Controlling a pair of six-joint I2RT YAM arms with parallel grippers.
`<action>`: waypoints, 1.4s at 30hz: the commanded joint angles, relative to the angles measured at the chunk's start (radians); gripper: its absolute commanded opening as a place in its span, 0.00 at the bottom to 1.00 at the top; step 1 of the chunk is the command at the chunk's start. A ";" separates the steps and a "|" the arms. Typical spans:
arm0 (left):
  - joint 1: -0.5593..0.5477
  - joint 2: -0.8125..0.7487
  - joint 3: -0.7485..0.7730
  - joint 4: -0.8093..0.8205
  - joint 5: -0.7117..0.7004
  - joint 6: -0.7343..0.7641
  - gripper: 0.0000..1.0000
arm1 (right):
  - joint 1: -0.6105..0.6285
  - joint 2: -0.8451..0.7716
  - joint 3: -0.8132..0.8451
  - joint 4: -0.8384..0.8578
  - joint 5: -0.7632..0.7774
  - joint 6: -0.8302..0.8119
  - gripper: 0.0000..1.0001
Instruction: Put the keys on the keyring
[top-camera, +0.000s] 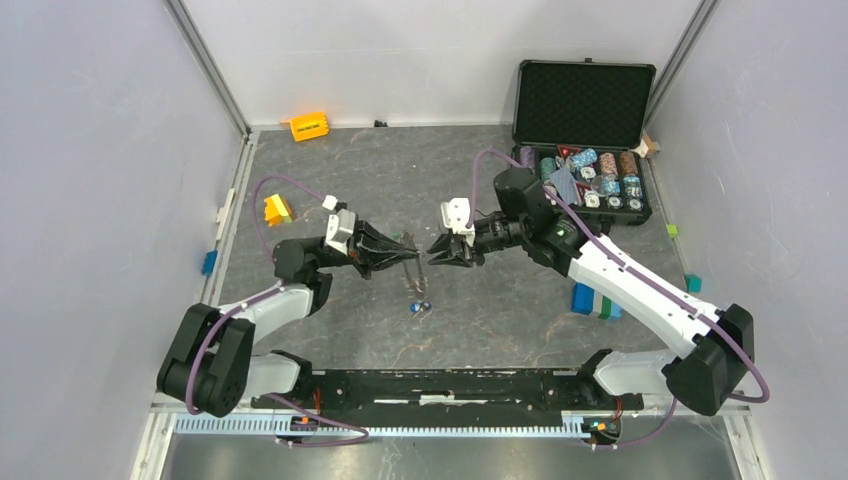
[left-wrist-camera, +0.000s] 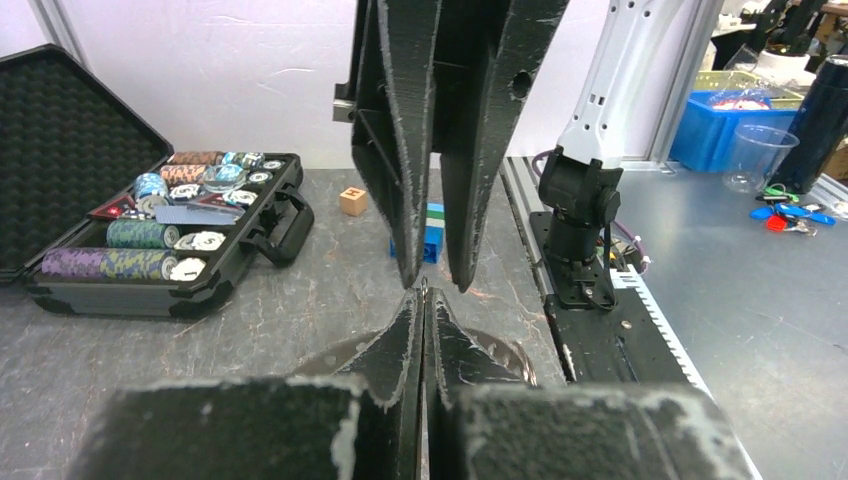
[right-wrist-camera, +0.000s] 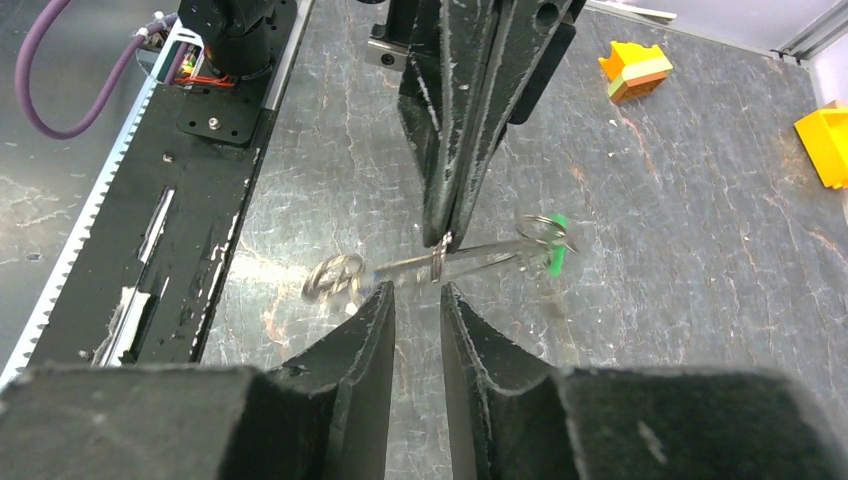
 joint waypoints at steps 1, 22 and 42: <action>-0.018 -0.013 -0.007 0.093 -0.020 0.050 0.02 | -0.002 0.016 0.008 0.079 -0.003 0.044 0.29; -0.021 -0.022 -0.013 0.094 -0.033 0.049 0.02 | 0.000 0.048 -0.032 0.142 -0.029 0.091 0.17; -0.020 0.051 -0.026 0.094 0.027 0.106 0.12 | 0.007 0.005 0.031 0.011 0.096 -0.022 0.00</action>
